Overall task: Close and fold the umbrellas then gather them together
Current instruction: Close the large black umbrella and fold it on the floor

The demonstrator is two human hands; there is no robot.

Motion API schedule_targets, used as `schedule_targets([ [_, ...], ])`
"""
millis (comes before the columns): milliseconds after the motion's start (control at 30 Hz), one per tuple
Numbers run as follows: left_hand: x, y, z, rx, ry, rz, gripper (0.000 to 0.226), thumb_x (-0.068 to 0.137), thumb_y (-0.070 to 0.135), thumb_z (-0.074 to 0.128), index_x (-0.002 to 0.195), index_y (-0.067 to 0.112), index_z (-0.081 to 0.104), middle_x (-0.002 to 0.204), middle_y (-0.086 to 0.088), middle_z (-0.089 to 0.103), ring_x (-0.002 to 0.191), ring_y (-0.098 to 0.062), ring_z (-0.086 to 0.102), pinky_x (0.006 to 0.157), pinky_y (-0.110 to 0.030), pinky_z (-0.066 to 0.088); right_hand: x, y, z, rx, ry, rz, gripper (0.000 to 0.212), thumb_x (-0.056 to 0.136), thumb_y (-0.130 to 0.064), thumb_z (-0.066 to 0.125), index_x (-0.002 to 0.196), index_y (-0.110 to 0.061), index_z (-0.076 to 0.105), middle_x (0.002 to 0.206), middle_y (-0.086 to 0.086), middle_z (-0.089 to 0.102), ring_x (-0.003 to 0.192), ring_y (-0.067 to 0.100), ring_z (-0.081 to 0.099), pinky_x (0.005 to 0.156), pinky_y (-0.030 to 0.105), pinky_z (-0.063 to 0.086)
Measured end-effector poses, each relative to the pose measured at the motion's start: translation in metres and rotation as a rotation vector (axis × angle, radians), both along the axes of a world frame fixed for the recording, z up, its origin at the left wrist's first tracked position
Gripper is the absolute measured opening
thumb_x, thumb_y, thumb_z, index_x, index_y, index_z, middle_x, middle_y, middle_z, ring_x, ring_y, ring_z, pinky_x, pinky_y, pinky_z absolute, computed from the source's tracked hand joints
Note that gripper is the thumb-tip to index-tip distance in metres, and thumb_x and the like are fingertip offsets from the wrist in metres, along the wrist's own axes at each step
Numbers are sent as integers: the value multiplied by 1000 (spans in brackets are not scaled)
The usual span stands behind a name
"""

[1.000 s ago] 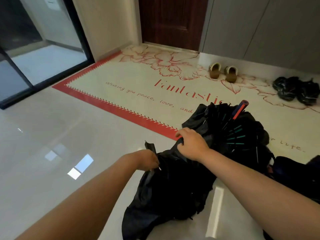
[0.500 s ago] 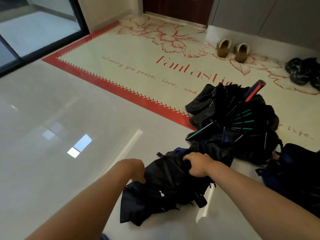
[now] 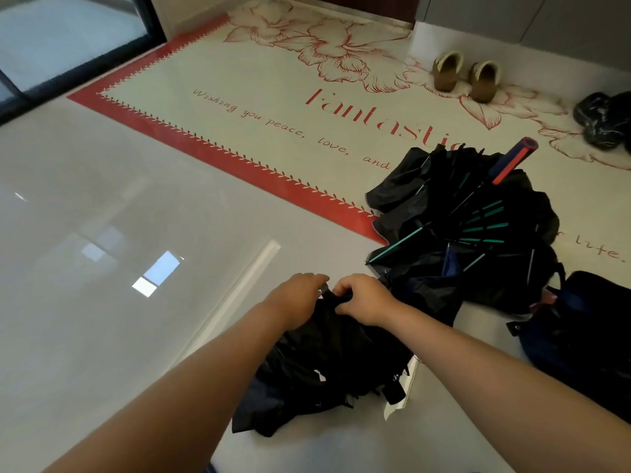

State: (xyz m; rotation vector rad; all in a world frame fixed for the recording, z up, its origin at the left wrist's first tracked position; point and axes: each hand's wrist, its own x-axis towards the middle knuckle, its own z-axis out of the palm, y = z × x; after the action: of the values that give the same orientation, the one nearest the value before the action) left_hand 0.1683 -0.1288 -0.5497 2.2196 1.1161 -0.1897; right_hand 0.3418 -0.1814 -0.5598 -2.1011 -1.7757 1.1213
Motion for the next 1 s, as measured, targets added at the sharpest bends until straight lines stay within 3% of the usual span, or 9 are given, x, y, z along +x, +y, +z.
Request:
schedule_targets([
  [100,7,4,6,-46,-20,-59,36,97,13,45,126,18,65,123,-6,62,118,-25,54,101,-41,45,8,2,8,-43,246,-61,26,70,-9,88,79,-26,70,86,-7,70,84,12,66,89,32,54],
  [233,14,8,22,76,-33,-97,18,91,31,61,95,17,71,125,-2,61,120,-19,49,104,-38,41,15,-5,21,-49,314,-118,21,72,-6,87,75,-21,72,74,-4,70,68,9,64,71,28,56],
  [333,16,8,44,79,-77,-25,21,89,35,65,78,18,63,90,1,63,90,-18,58,78,-32,47,17,-10,34,-45,381,-159,19,77,-4,83,77,-17,70,71,-4,67,62,7,61,56,20,51],
  [400,14,6,57,34,-64,0,27,91,35,64,69,22,54,71,7,55,71,-13,51,61,-26,38,18,-13,40,-23,395,-172,19,79,0,80,80,-15,69,72,-4,66,60,6,60,55,19,50],
  [533,0,-3,74,-169,-38,75,26,96,34,57,86,12,65,70,7,52,67,-12,53,58,-22,46,16,-19,47,54,363,-157,26,78,5,80,92,-15,71,89,1,71,78,9,66,81,23,56],
  [667,-23,-13,78,-414,29,194,21,97,19,50,104,15,70,70,-2,56,59,-20,54,59,-34,60,17,-32,45,113,190,-118,29,78,-10,82,100,-26,71,101,-2,69,93,10,66,92,29,54],
  [800,-43,-19,78,-356,41,178,23,94,23,56,107,20,75,77,7,74,50,-9,50,53,-22,49,11,-52,54,66,117,-43,42,84,-18,77,124,-29,69,122,-7,63,109,8,60,99,27,49],
  [900,-44,-27,89,-326,35,187,37,98,33,45,91,15,77,70,13,74,56,-8,49,67,-22,44,-9,-61,63,28,198,52,57,90,-19,70,143,-32,55,142,-11,53,102,6,56,96,23,46],
  [1000,-53,-29,96,-352,24,140,24,94,21,54,94,16,78,77,10,75,66,-4,61,74,-20,46,-23,-60,61,79,90,154,47,93,-24,69,138,-32,59,137,-8,54,120,11,54,107,26,40],
])
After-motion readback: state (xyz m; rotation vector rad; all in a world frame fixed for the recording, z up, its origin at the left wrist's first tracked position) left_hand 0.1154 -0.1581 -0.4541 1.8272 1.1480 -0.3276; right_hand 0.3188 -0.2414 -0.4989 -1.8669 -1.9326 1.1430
